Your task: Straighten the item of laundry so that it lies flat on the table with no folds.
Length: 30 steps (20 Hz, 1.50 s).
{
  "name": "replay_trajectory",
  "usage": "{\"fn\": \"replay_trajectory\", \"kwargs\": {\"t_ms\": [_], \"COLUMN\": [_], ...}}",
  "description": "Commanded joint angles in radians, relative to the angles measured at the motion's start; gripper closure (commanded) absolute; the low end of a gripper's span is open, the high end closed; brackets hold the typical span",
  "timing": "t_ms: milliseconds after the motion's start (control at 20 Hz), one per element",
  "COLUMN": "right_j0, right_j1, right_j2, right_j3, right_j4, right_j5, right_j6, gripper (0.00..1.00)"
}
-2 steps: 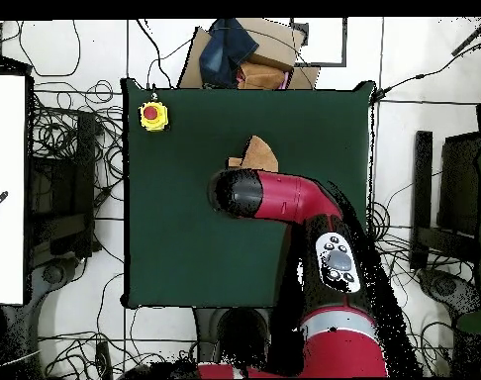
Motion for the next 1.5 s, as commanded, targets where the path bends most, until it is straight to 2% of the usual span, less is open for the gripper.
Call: {"fn": "replay_trajectory", "kwargs": {"t_ms": [50, 250, 550, 950, 1100, 1500], "right_j0": [0.014, 0.027, 0.041, 0.010, 0.007, 0.022], "right_j1": [0.031, 0.009, -0.047, 0.009, 0.016, 0.094], "right_j2": [0.071, 0.066, 0.066, 0.093, 0.100, 0.089], "right_j3": [0.008, 0.017, -0.020, -0.114, -0.115, -0.212], "right_j4": [-0.067, -0.072, -0.025, -0.038, -0.042, -0.051], "right_j5": [0.023, 0.035, 0.193, 0.223, 0.206, 0.188], "right_j6": [0.011, 0.008, 0.007, -0.037, -0.037, -0.018], "gripper": [0.00, 0.00, 0.00, 0.00, 0.00, 0.00]}}
